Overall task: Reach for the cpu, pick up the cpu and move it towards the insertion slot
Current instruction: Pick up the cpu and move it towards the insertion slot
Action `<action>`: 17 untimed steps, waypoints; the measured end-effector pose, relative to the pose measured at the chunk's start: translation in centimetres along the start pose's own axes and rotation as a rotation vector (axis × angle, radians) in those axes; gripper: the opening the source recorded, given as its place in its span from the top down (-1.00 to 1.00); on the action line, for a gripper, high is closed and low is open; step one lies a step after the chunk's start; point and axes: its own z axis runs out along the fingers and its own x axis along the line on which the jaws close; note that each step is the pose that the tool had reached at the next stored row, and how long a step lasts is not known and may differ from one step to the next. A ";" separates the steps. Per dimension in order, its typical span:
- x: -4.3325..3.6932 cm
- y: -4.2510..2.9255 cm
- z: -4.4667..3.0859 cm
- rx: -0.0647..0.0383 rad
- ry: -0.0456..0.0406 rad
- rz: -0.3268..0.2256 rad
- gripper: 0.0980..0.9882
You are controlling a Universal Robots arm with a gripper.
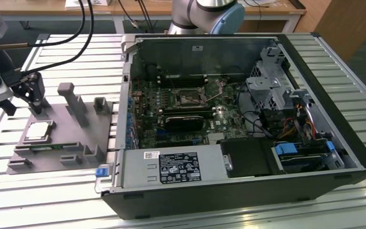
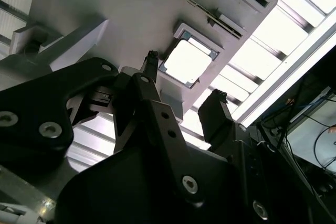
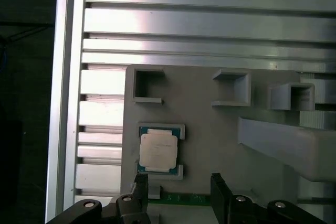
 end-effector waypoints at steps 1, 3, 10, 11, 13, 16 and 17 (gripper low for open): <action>0.00 -0.02 0.10 0.000 0.0000 0.000 -0.10; 0.02 -0.05 0.30 0.000 0.0000 0.000 -0.10; 0.06 -0.11 0.88 0.000 0.0000 0.000 -0.10; 0.07 -0.11 0.95 0.000 0.0001 0.000 -0.10; 0.09 -0.13 1.11 0.000 0.0001 0.000 -0.10; 0.10 -0.15 1.38 0.000 0.0001 0.000 -0.10; 0.11 -0.16 1.48 0.000 0.0001 0.000 -0.10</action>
